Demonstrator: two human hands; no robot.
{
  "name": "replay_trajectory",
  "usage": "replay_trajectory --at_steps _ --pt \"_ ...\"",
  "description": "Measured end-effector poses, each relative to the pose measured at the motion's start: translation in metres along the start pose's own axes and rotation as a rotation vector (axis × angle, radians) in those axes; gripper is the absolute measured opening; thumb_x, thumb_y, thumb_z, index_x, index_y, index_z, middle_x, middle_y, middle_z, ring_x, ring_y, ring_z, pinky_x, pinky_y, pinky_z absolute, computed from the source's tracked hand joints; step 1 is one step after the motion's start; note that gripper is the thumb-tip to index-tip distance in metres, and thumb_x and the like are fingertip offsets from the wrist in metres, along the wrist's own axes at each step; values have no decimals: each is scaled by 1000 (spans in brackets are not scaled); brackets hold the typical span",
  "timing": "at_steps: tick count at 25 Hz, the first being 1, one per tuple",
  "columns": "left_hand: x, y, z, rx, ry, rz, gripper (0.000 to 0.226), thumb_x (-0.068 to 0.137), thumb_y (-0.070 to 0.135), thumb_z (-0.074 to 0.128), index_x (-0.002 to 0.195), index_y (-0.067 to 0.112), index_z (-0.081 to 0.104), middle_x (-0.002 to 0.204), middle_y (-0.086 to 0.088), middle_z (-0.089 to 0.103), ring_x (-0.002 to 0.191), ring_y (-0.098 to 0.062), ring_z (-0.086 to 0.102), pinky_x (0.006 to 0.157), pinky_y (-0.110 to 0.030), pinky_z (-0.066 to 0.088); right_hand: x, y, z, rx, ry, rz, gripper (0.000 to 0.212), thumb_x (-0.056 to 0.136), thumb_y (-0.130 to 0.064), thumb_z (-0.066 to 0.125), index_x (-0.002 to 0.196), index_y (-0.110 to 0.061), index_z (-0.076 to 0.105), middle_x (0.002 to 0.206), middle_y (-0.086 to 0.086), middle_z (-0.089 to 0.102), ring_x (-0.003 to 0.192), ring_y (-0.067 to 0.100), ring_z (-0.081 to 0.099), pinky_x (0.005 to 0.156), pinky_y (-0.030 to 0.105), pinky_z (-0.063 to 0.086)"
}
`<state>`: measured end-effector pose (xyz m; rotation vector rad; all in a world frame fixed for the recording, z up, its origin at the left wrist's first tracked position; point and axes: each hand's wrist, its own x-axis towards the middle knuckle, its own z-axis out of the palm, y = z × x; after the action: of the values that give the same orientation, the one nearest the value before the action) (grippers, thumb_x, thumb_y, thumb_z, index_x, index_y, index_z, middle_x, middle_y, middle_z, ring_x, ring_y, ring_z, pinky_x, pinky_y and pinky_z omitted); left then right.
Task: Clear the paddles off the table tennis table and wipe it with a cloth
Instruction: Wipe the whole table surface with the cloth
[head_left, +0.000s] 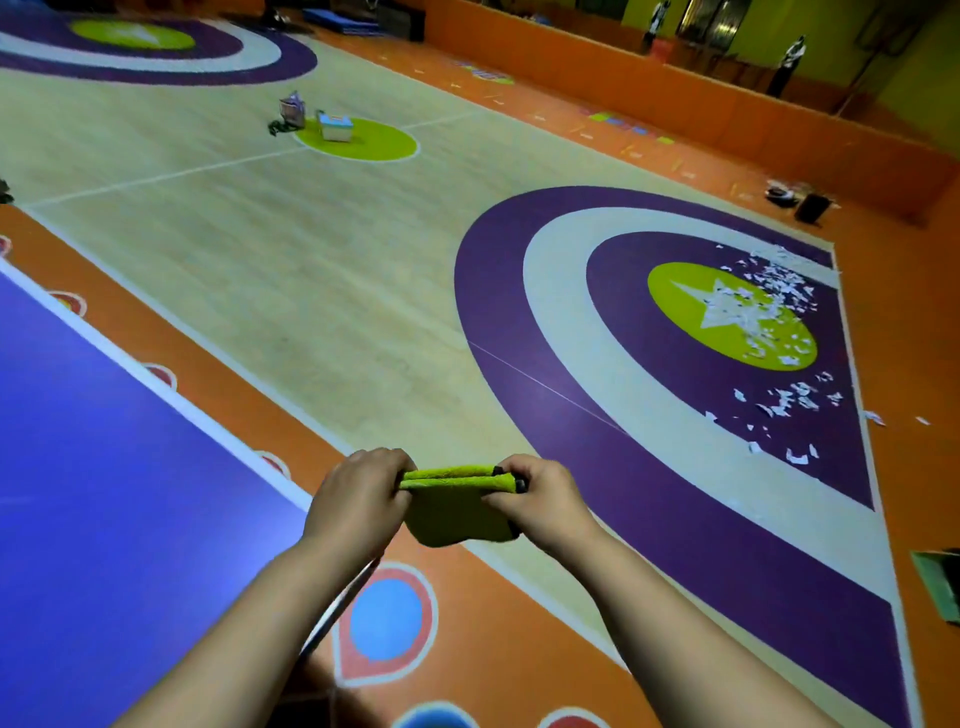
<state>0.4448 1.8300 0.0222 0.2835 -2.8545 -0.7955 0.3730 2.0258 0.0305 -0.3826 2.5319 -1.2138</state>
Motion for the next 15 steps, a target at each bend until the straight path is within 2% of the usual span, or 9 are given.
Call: replay_trajectory --at_steps 3,6,10,12,15 --pt "66 5 6 35 34 -1 17 78 15 53 88 27 60 89 5 63 91 -21 53 68 -31 35 68 -2 -22 33 19 -25 31 74 -12 71 61 -39 62 54 -13 52 56 11 48 54 30 43" --pt "131 3 23 63 75 -62 17 79 18 53 93 26 61 93 5 63 94 -21 52 72 -32 34 150 -1 -29 20 -37 -86 29 73 -15 74 61 -36 59 58 -10 54 61 10 50 59 28 41" --pt "215 10 49 98 50 -134 23 80 36 59 102 26 58 99 7 60 99 -19 50 70 -29 27 264 -7 -30 -42 -264 -246 21 74 -19 77 66 -24 58 58 -7 49 61 10 45 59 26 36" --pt "246 11 50 91 64 -222 20 81 37 59 95 23 56 95 4 59 97 -19 51 66 -28 22 310 -13 -30 -68 -357 -283 19 73 -21 76 68 -17 59 59 -7 48 61 10 45 59 26 36" --pt "278 0 44 58 163 -406 15 82 35 59 85 21 52 85 5 55 91 -19 51 61 -31 21 380 -36 -18 -72 -549 -367 21 66 -28 77 63 -23 56 58 -9 48 61 9 45 60 27 37"
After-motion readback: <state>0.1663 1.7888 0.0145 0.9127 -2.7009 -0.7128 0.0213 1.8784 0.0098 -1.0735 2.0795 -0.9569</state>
